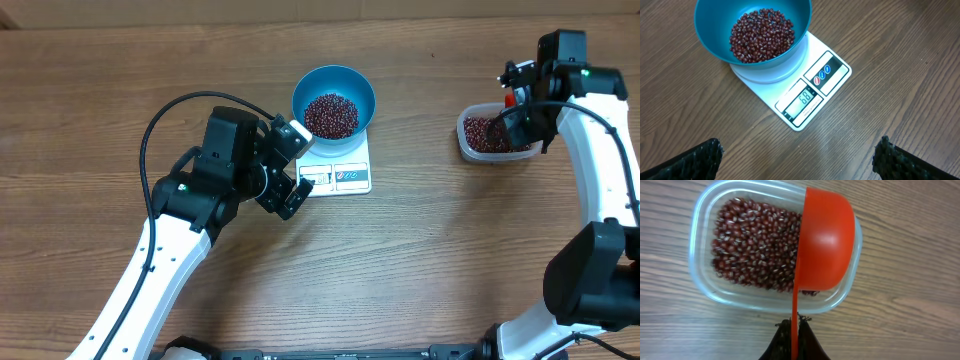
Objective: Scoop item into bowl and weigh 150g on scale
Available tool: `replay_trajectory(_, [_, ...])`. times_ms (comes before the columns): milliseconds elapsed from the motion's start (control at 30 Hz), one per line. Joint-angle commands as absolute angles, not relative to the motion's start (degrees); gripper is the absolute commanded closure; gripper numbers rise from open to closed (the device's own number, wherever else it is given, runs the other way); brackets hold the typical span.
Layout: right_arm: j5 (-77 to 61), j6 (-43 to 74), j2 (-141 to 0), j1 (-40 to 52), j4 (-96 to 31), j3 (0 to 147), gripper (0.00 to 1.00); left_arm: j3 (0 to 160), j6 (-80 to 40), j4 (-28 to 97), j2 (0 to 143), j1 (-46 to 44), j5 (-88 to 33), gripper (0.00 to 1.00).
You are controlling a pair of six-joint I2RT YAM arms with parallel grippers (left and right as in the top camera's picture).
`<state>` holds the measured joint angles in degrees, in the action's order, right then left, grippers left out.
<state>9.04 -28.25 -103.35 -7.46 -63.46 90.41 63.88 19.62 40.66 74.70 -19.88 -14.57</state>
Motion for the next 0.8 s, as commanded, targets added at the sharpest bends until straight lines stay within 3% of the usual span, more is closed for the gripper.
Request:
replay_trajectory(0, [11.6, -31.8, -102.9, -7.6, -61.0, 87.7, 0.96, 63.7, 19.1, 40.5, 74.9, -20.3, -14.8, 0.01])
replay_trajectory(467, [15.6, -32.1, -103.0, -7.8, -48.2, 78.7, 0.96, 63.7, 19.1, 40.5, 74.9, -20.3, -14.8, 0.00])
replay_trajectory(767, [14.9, -32.9, -103.1, -8.9, -46.3, 76.8, 0.96, 63.7, 19.1, 40.5, 74.9, -20.3, -14.8, 0.00])
